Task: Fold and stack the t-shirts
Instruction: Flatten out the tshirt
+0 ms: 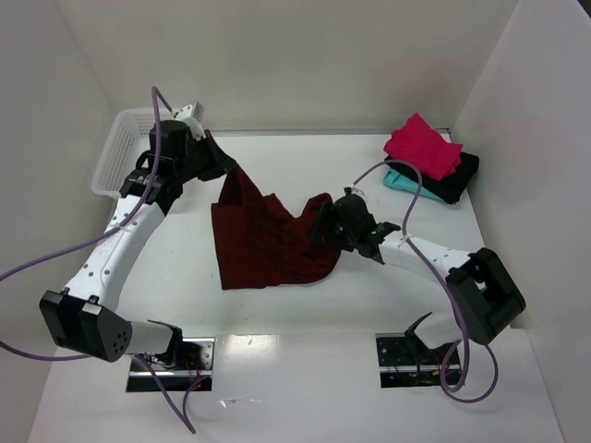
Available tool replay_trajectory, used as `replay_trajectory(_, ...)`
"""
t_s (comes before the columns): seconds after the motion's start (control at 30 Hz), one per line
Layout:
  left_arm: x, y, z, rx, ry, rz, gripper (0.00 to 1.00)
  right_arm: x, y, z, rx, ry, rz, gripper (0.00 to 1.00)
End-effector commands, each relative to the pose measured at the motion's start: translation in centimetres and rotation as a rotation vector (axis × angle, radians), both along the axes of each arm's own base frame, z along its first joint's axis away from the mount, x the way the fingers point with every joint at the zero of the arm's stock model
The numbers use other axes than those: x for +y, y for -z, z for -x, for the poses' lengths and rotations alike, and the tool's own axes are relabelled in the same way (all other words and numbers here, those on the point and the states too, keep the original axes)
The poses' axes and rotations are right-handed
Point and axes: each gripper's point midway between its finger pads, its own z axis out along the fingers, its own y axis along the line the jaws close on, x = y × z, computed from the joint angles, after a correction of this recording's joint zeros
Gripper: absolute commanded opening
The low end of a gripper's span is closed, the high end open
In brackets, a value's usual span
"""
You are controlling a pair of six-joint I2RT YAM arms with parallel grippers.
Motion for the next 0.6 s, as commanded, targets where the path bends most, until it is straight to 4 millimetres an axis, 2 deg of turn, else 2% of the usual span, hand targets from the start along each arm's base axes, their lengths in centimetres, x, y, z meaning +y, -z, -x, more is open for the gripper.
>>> replay_trajectory(0.0, -0.1, 1.0, -0.8, -0.007, 0.02, -0.016, 0.0, 2.4, -4.4, -2.2, -0.12, -0.024, -0.072, 0.85)
replay_trajectory(0.1, 0.3, 0.9, -1.0, -0.015, 0.011, -0.014, 0.0, 2.7, -4.9, -1.6, -0.123, -0.043, -0.11, 0.81)
replay_trajectory(0.3, 0.1, 2.0, -1.2, 0.013, 0.02, -0.016, 0.0, 3.1, -4.6, -0.9, -0.106, -0.04, -0.085, 0.81)
replay_trajectory(0.33, 0.1, 2.0, -1.2, 0.014, 0.02, -0.016, 0.0, 2.4, -5.4, -1.6, -0.128, 0.009, -0.064, 0.81)
replay_trajectory(0.37, 0.1, 2.0, -1.2, 0.014, 0.02, -0.016, 0.0, 1.8, -5.4, -1.2, -0.12, 0.029, -0.026, 0.81)
replay_trajectory(0.43, 0.1, 2.0, -1.2, 0.014, 0.02, -0.016, 0.0, 0.5, -7.5, -1.3, -0.175, 0.07, -0.012, 0.82)
replay_trajectory(0.53, 0.1, 2.4, -1.2, 0.022, 0.02, -0.018, 0.0, 0.1, -9.8, -0.9, -0.218, 0.074, -0.046, 0.83)
replay_trajectory(0.57, 0.0, 2.4, -1.2, 0.018, 0.026, -0.014, 0.0, 0.3, -10.0, -0.7, -0.218, 0.064, -0.056, 0.83)
